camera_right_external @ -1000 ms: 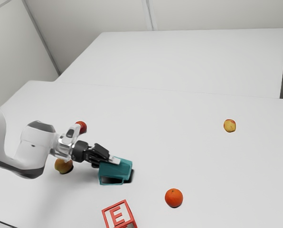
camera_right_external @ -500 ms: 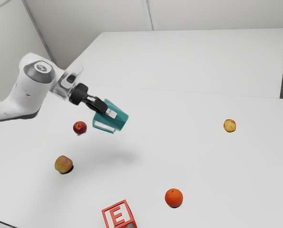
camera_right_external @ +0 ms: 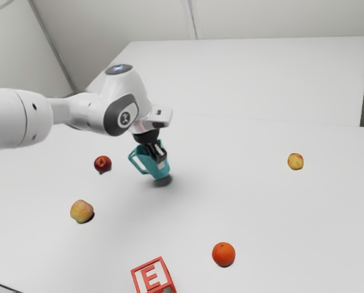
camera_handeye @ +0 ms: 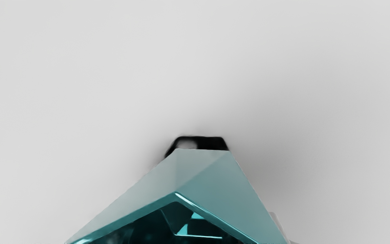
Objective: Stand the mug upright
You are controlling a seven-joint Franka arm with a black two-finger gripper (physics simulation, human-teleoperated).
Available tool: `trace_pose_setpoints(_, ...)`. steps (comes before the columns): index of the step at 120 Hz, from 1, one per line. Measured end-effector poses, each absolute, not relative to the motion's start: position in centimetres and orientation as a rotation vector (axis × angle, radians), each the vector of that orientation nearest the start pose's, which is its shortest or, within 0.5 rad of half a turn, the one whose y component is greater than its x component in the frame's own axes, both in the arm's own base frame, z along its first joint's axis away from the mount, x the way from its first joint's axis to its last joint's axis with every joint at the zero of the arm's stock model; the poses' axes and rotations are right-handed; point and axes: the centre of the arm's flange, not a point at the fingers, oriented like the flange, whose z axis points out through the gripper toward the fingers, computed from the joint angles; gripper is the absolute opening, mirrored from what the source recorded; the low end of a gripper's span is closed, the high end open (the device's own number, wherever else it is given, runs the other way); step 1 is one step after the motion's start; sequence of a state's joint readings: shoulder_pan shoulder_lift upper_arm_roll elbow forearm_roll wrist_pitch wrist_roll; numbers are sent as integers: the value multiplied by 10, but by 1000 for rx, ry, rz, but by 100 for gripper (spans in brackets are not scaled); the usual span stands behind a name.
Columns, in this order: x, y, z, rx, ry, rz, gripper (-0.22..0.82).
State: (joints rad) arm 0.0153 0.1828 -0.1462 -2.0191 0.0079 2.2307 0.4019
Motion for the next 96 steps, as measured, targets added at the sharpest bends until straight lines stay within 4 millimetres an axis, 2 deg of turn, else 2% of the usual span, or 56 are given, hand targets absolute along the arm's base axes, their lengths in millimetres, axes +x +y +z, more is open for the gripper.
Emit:
trace_pose_setpoints(10,580,-77,353,-3066,727,-73,-18)
trace_pose_setpoints(25,582,-77,345,-3097,572,-102,-16)
trace_pose_setpoints(49,582,-79,342,-3134,380,-124,25)
trace_pose_setpoints(60,582,-79,344,-3143,309,-131,38)
trace_pose_setpoints(68,582,-79,354,-3146,266,-139,44)
trace_pose_setpoints(72,583,-81,366,-3146,250,-153,46)
trace_pose_setpoints(76,590,-84,389,-3146,237,-175,48)
trace_pose_setpoints(87,608,-91,480,-3149,206,-252,53)
trace_pose_setpoints(96,596,-100,553,-3148,201,-289,55)
